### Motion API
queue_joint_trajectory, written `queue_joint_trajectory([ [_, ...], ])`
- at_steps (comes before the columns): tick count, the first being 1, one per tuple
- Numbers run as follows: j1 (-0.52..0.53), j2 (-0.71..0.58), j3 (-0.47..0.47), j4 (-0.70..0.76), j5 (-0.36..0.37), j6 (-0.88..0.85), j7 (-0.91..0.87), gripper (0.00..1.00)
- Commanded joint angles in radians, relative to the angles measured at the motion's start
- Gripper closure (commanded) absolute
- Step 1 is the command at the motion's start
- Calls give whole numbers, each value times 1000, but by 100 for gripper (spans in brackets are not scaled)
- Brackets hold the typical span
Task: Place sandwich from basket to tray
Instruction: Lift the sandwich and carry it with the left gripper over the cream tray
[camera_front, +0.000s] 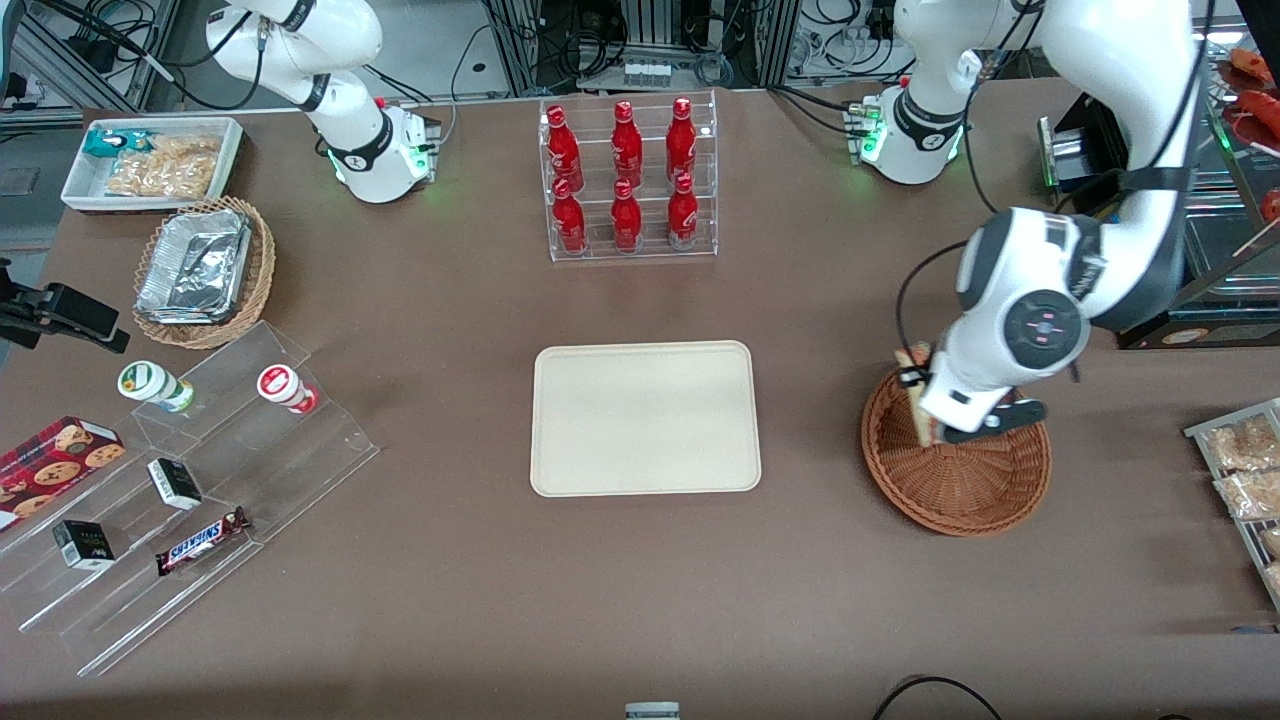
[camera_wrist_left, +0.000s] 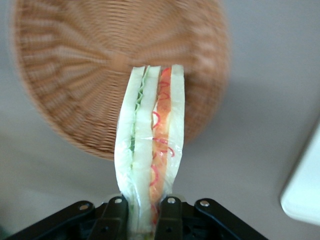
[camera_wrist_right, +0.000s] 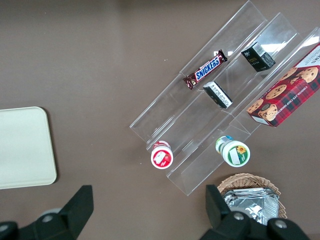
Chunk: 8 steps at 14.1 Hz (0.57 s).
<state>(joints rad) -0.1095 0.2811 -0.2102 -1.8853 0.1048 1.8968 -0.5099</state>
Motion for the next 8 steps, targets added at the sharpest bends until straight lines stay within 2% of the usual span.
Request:
queue_joint_trajectory([
  [1, -85, 90, -26, 104, -5, -22, 16, 85],
  [5, -255, 216, -26, 254, -28, -13, -99, 86],
  [8, -303, 340, -44, 410, -34, 4, -177, 85],
])
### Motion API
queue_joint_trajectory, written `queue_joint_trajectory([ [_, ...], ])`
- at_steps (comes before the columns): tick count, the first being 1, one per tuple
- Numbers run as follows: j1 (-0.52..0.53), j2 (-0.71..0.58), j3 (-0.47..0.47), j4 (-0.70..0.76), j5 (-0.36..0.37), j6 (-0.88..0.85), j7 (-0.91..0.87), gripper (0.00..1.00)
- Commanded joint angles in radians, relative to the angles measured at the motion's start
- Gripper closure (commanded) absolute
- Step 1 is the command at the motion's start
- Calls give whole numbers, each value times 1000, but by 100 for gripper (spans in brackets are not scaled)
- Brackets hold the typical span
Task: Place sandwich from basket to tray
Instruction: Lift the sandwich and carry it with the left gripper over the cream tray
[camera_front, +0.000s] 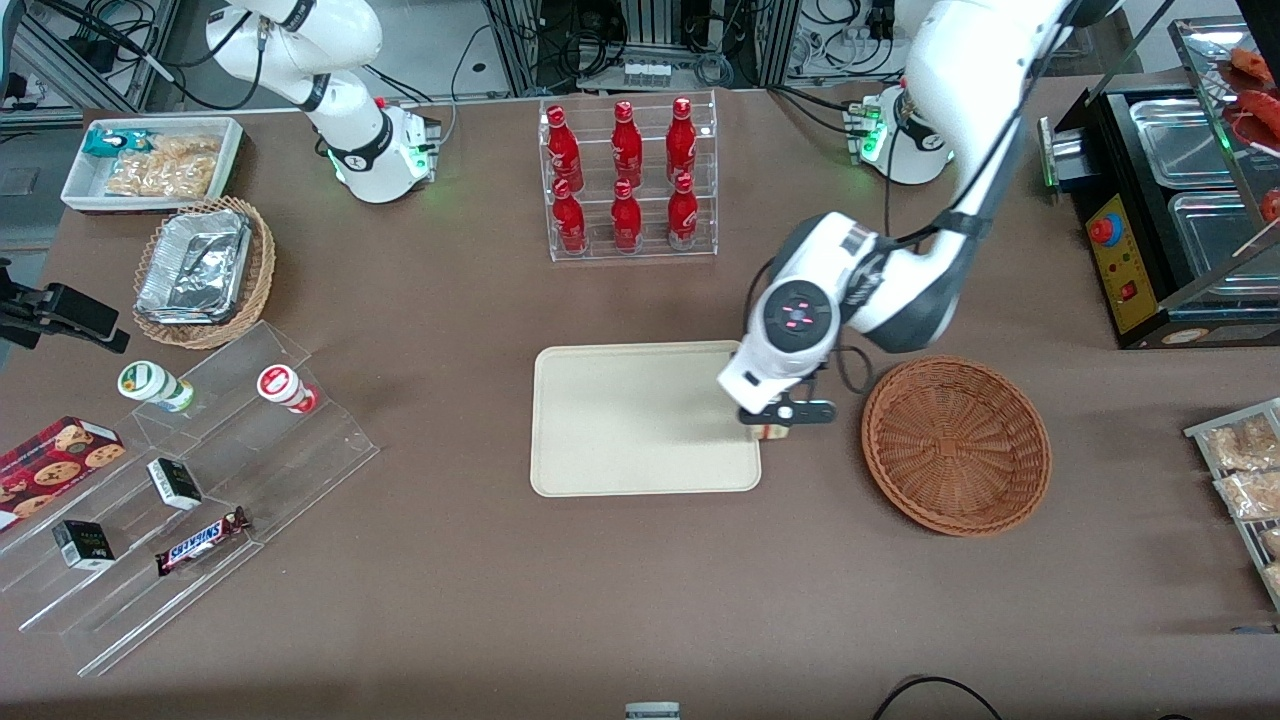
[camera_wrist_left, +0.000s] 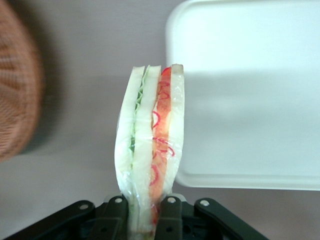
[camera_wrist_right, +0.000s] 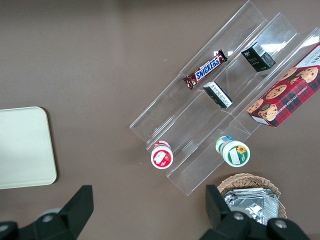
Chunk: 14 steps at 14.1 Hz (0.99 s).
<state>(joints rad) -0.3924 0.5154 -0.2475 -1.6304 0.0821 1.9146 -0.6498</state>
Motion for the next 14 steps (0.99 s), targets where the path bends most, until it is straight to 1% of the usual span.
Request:
queue_joint_trajectory([
  [1, -31, 145, -19, 209, -19, -14, -66, 85],
  [3, -58, 196, -32, 270, -19, -3, -134, 85],
  [8, -147, 287, -30, 305, -15, 200, -289, 86],
  [11, -177, 347, -30, 360, -12, 222, -314, 86],
  [14, -181, 347, -27, 357, -5, 221, -307, 83],
])
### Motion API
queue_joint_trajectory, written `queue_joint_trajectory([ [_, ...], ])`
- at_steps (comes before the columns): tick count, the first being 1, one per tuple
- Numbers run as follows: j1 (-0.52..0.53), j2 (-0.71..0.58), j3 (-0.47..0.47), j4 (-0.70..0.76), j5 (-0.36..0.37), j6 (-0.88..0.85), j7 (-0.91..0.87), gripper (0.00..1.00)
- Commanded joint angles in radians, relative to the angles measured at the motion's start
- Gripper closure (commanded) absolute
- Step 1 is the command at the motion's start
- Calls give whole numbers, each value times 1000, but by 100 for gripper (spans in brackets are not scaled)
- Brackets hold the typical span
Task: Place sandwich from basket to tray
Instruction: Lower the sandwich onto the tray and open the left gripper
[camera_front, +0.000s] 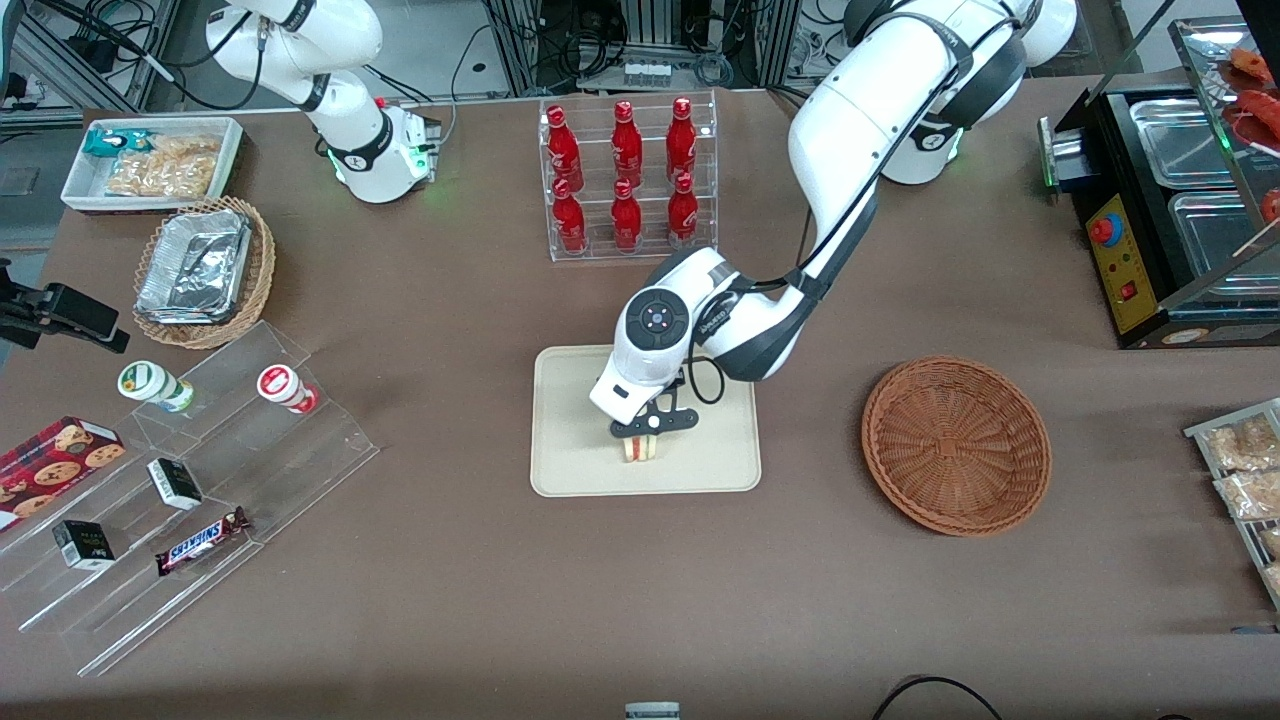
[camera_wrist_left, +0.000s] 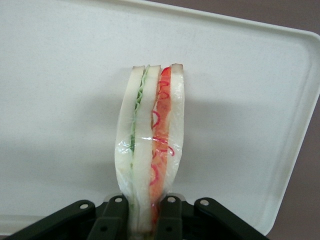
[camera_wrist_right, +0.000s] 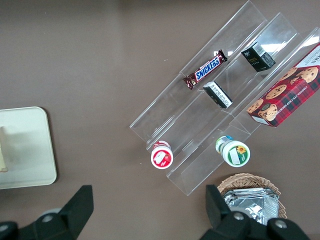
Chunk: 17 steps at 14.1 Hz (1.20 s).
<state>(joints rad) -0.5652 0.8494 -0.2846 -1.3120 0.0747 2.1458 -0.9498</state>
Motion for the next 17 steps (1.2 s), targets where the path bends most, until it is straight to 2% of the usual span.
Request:
queue_joint_trajectory([
  [1, -7, 13, 10, 39, 4, -12, 0, 77],
  [2, -7, 13, 13, 37, 8, -14, 5, 73],
  [7, -9, 23, 13, 33, 80, -17, 22, 71],
  [8, -9, 23, 12, 33, 77, -15, 20, 50],
  [9, -9, 22, 12, 33, 73, -17, 14, 19],
  [10, -7, 19, 12, 33, 70, -18, 11, 0],
  [14, -5, -9, 10, 42, 66, -55, -12, 0],
  [17, -5, -70, 8, 63, 69, -154, -17, 0],
])
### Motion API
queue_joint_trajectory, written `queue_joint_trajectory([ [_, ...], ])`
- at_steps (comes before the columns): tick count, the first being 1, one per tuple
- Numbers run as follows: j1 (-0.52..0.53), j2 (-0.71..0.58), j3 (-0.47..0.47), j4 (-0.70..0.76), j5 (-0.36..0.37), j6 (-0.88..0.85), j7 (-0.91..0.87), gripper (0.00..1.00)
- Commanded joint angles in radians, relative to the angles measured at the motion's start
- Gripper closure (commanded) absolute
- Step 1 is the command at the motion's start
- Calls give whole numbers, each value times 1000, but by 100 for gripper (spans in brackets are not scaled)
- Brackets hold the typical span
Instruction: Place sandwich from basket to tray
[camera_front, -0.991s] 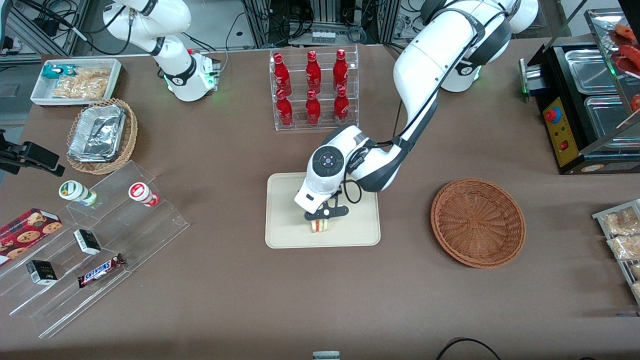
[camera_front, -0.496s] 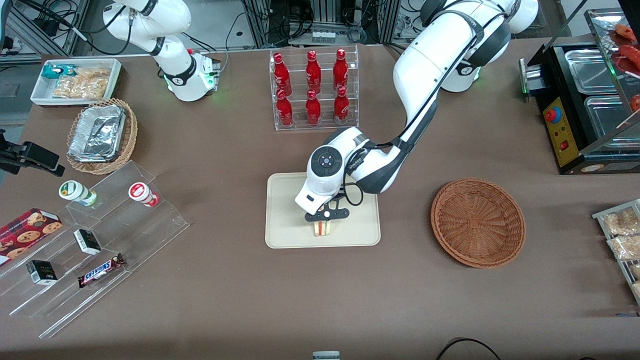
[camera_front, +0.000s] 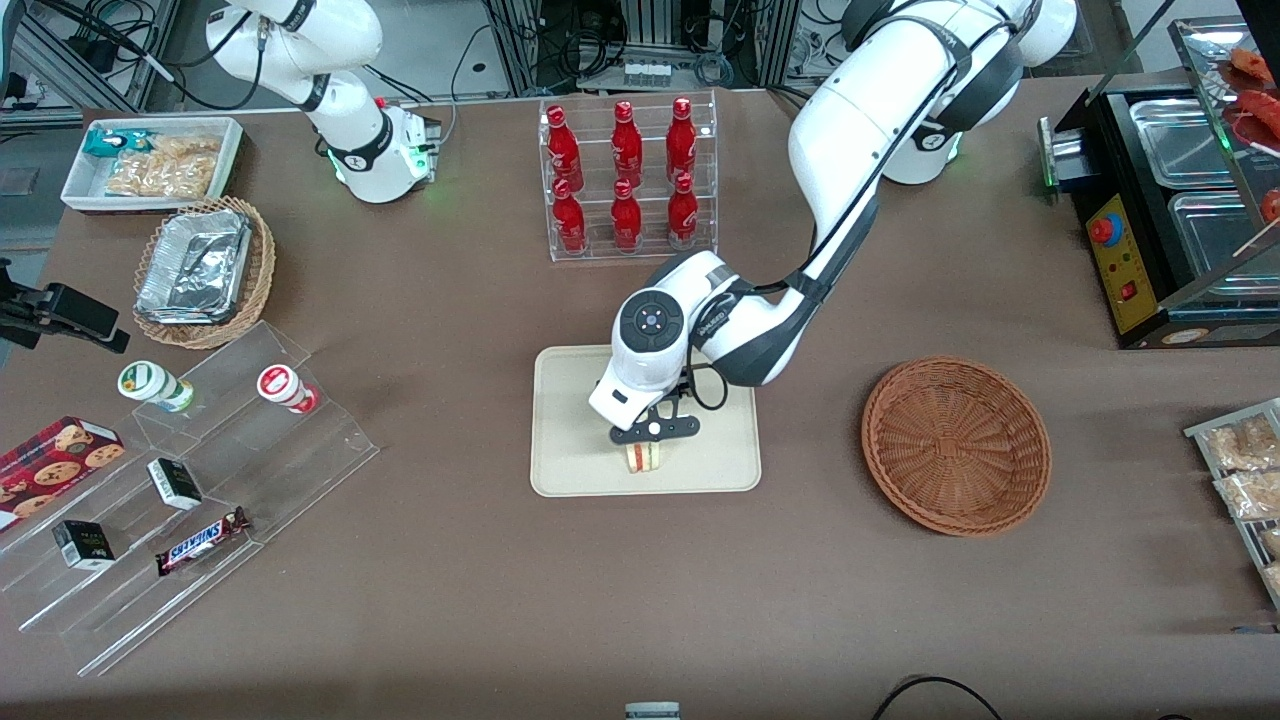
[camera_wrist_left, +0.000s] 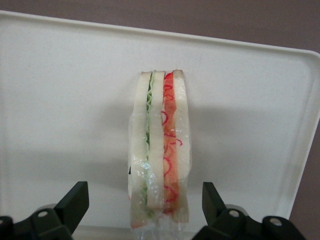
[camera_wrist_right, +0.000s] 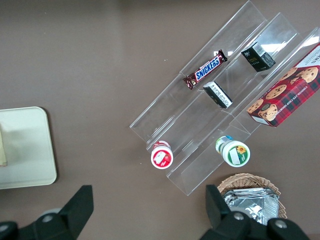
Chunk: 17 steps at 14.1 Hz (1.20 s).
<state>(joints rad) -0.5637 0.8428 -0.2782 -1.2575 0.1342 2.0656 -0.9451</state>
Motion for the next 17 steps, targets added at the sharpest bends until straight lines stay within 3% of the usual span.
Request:
queue_joint_trajectory([
  [1, -10, -91, 4, 7, 15, -106, -24, 0],
  [9, 93, -315, 10, -52, 12, -386, -12, 0],
  [15, 240, -471, 7, -255, 4, -397, 103, 0],
  [17, 301, -508, 7, -304, -42, -395, 170, 0],
])
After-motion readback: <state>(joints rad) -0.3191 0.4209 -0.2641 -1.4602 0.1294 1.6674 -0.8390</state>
